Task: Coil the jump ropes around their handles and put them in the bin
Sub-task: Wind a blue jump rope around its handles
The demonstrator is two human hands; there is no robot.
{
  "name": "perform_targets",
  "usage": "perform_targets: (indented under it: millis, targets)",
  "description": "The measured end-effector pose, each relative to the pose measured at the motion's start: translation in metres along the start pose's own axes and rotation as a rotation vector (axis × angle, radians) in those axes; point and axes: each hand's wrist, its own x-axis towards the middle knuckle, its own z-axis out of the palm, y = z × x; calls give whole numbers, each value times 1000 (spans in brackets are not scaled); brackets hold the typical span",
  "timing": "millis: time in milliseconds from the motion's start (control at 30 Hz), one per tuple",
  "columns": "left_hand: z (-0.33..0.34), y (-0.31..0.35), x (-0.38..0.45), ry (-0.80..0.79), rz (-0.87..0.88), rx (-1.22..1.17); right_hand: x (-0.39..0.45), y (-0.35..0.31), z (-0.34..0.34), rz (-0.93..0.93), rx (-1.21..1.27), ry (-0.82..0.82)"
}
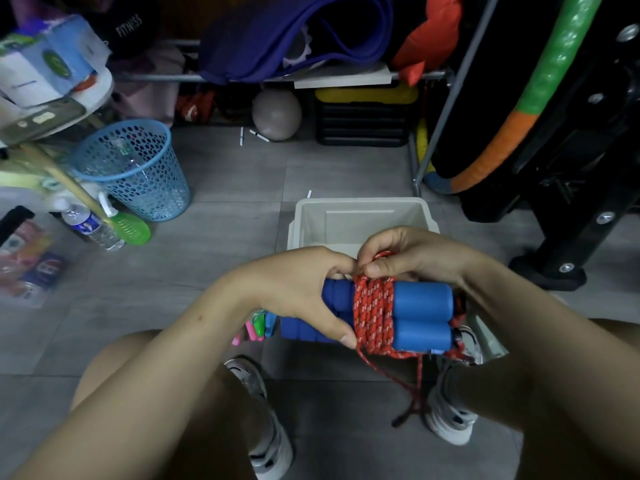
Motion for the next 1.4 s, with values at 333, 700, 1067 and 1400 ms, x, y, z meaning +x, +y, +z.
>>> perform_targets:
  millis: [333, 700, 1067, 1400]
  targets:
    - [-7, -13, -4, 70, -36, -187, -16, 0, -12, -63, -11, 30]
    - [-11, -18, 1, 331, 117, -446, -25, 1, -2, -42, 593, 69]
    - [-17, -29, 14, 474, 8, -655, -9, 23, 2, -290, 674, 34]
    - [-8, -19, 21, 529, -62, -558, -3, 26, 14, -213, 157, 495]
